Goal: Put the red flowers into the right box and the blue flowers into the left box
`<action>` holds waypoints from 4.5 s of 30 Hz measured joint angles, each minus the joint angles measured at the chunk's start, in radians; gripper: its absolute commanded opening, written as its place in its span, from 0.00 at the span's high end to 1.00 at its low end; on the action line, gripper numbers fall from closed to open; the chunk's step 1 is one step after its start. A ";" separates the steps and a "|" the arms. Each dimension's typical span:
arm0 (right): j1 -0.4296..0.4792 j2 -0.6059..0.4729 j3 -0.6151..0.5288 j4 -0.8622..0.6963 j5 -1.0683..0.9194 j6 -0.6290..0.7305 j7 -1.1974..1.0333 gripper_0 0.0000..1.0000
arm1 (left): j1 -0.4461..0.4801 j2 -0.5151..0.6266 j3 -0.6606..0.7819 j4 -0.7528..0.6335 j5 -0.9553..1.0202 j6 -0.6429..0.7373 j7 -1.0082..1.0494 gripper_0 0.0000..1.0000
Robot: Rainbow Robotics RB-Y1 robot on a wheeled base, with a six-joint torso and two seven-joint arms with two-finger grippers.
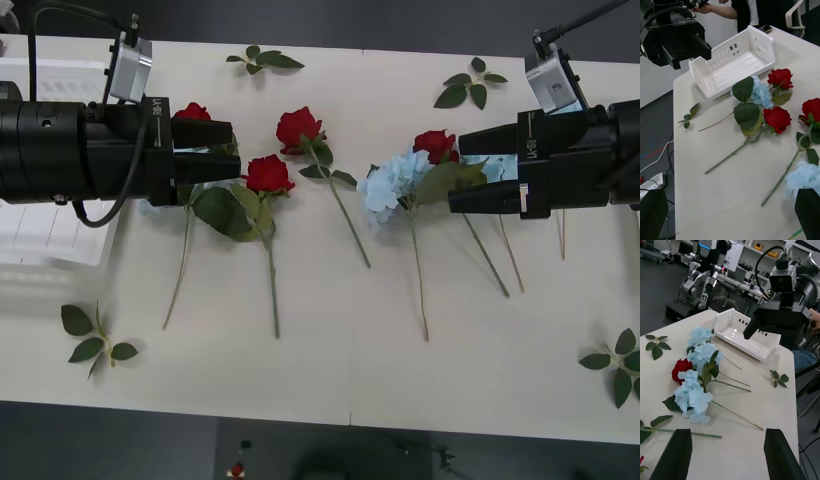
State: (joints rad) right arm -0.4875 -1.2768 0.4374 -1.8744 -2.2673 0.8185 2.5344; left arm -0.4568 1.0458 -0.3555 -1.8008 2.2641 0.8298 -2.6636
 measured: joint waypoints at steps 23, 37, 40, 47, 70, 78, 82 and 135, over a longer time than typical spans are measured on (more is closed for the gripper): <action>0.000 0.000 0.000 0.000 0.000 0.000 0.000 0.00 | 0.000 0.000 0.000 0.000 0.000 0.000 0.000 0.00; 0.000 0.000 0.000 0.000 0.000 0.000 0.000 0.00 | 0.000 0.000 0.000 0.000 0.000 0.000 0.000 0.00; 0.000 0.000 0.000 0.000 0.000 0.000 0.000 0.00 | 0.000 0.000 0.000 0.000 0.000 0.000 0.000 0.00; 0.020 -0.002 0.022 0.010 0.003 0.004 0.000 0.00 | 0.078 -0.035 -0.030 0.023 0.014 0.000 0.000 0.00; 0.031 -0.157 0.115 0.143 0.195 -0.200 -0.506 0.00 | -0.306 -0.018 -0.068 0.641 -0.313 0.377 0.442 0.00; 0.018 -0.150 0.115 0.254 0.418 -0.183 -0.870 0.00 | -0.307 -0.038 -0.079 0.676 -0.534 0.468 0.648 0.00; -0.045 -0.091 0.115 0.365 0.512 -0.089 -1.004 0.00 | -0.307 -0.064 -0.079 0.682 -0.602 0.470 0.678 0.00; -0.397 0.572 0.113 1.308 1.444 -0.275 -1.279 0.00 | -0.306 -0.273 -0.079 0.783 -1.073 0.154 1.118 0.00</action>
State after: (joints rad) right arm -0.8846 -0.7048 0.5506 -0.5663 -0.8235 0.5438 1.2549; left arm -0.7626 0.7730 -0.4345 -1.0181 1.1916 0.9839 -1.5456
